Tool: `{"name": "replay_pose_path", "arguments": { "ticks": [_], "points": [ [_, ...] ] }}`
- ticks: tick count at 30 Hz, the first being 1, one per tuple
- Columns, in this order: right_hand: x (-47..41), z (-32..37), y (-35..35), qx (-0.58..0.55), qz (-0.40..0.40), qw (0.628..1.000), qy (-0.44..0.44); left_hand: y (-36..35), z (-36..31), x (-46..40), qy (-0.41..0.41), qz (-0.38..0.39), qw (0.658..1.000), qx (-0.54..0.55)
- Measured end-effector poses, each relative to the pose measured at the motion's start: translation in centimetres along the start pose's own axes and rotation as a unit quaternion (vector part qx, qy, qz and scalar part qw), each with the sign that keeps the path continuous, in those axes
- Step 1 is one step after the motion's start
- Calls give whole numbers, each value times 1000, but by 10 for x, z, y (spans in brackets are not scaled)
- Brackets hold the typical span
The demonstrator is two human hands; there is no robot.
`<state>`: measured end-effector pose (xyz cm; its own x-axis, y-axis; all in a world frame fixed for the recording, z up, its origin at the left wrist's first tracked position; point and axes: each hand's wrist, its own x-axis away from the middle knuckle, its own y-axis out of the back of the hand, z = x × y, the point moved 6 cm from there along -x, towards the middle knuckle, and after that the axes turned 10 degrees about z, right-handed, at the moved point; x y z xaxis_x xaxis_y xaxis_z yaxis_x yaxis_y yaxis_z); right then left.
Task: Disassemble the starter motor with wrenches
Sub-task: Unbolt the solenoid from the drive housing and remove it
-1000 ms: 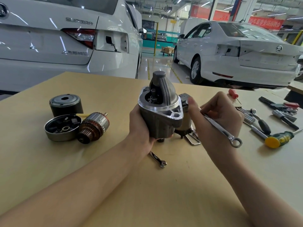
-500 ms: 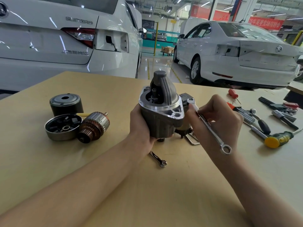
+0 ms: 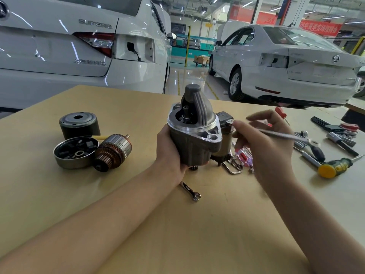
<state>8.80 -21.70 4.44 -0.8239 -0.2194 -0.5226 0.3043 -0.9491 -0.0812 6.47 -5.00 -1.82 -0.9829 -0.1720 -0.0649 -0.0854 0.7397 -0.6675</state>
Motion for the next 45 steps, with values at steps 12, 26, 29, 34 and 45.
{"name": "replay_pose_path", "arguments": {
  "ticks": [12, 26, 29, 34, 45],
  "points": [
    [-14, -31, -4, -133, 75, 969, -195, 0, -1, -1, 11, -8, 1000, 11],
    [2, 17, 1, 33, -2, 995, 90, -1, 0, 0, 12, 2, 1000, 14],
    [6, 16, -3, 79, -17, 992, 94, 0, 0, 1, 11, 0, 1000, 16],
    [10, 14, -5, 169, -28, 979, 107, 0, 1, 1, 12, -1, 1000, 10],
    [16, 24, -17, 349, 16, 902, 252, -1, 0, 1, 15, 6, 1000, -2]
  ]
}}
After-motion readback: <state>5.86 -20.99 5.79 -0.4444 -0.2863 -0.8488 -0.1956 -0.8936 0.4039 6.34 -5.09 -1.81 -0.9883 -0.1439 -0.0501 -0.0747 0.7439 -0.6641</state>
